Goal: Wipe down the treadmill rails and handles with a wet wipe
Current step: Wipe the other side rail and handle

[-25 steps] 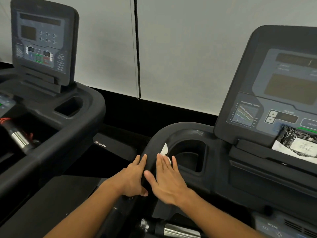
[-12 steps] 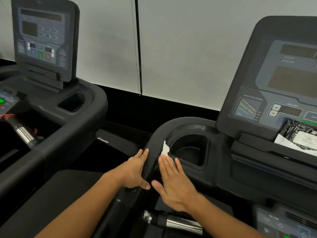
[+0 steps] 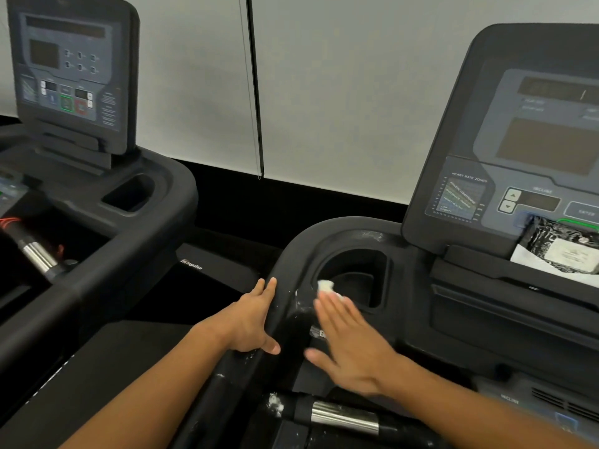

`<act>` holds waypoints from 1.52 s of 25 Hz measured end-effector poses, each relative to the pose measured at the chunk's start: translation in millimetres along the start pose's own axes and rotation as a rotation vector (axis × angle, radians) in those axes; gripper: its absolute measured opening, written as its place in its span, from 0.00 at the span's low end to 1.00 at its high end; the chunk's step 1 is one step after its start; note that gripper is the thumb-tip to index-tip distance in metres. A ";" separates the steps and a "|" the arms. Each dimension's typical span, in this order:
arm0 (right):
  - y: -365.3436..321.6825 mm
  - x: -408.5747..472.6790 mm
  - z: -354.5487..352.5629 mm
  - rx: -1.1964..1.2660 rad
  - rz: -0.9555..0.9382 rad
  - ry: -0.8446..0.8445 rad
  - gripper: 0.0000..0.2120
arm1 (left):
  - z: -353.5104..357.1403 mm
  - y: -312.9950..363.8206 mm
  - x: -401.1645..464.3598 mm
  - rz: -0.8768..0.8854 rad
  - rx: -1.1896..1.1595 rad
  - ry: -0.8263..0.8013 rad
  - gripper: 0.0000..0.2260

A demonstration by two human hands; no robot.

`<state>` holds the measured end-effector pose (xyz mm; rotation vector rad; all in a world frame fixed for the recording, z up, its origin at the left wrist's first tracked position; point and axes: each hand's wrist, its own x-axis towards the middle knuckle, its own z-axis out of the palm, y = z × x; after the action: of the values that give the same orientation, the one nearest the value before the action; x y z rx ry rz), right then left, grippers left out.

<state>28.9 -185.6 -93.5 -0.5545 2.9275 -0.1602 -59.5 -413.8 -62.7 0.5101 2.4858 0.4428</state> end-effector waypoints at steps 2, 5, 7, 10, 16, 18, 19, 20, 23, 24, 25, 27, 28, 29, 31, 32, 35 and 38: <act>-29.9 42.0 3.0 0.093 0.082 0.023 0.42 | -1.2 1.5 0.2 -0.002 0.023 -0.001 0.60; -57.9 68.3 5.7 0.274 0.267 0.095 0.39 | -1.0 4.4 -0.7 -0.004 0.018 -0.008 0.60; -66.6 68.2 7.2 0.454 0.294 0.128 0.36 | -4.3 3.2 -2.0 0.015 0.003 -0.016 0.60; -83.7 43.2 19.2 0.496 0.097 0.125 0.36 | -15.2 -8.1 -6.3 0.033 -0.051 -0.052 0.57; -60.1 60.9 1.3 0.406 0.218 0.106 0.33 | -20.5 -10.1 -9.7 0.022 -0.052 -0.101 0.53; -62.9 69.2 -10.1 0.434 0.246 0.106 0.34 | -20.1 -8.4 -10.5 0.028 -0.035 -0.079 0.52; -72.7 63.0 -2.1 0.411 0.177 0.137 0.35 | -20.1 -8.6 -11.9 0.039 -0.033 -0.066 0.52; -86.8 50.6 10.9 0.391 0.071 0.158 0.35 | -20.0 -10.0 -13.9 0.057 -0.042 -0.057 0.51; -106.1 20.6 39.3 0.281 -0.114 0.121 0.34 | -16.3 -19.9 -28.5 0.093 -0.098 -0.069 0.49; -94.6 31.3 32.9 0.238 -0.088 0.141 0.33 | -14.2 -23.9 -33.6 0.082 -0.120 -0.064 0.50; -80.8 46.5 19.7 0.190 -0.022 0.150 0.32 | -12.9 -26.5 -38.2 0.054 -0.142 -0.052 0.51; -56.8 68.6 -7.6 0.196 0.134 0.116 0.32 | -9.4 -28.3 -45.5 0.001 -0.177 -0.033 0.51; -55.1 71.1 -9.9 0.232 0.202 0.113 0.32 | -8.6 -27.9 -47.3 -0.006 -0.185 -0.026 0.50; -62.0 67.5 -3.2 0.269 0.237 0.130 0.34 | -7.6 -26.6 -49.0 -0.009 -0.188 -0.024 0.49; -94.7 41.4 22.7 0.304 0.172 0.161 0.35 | -6.2 -24.8 -51.1 -0.017 -0.178 -0.022 0.47; -106.8 29.8 34.7 0.295 0.125 0.156 0.35 | -6.9 -24.9 -50.4 -0.022 -0.172 -0.028 0.46; -84.0 37.1 36.6 0.136 0.194 0.214 0.32 | -15.4 -19.5 -46.3 -0.042 -0.137 -0.066 0.44; -41.8 32.2 18.5 -0.017 0.226 0.182 0.29 | -18.0 -1.2 -39.5 -0.051 -0.068 -0.068 0.41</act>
<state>17.4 -237.7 -110.3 -0.2170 3.1425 -0.1659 -39.8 -436.0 -31.1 0.4259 2.4044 0.4806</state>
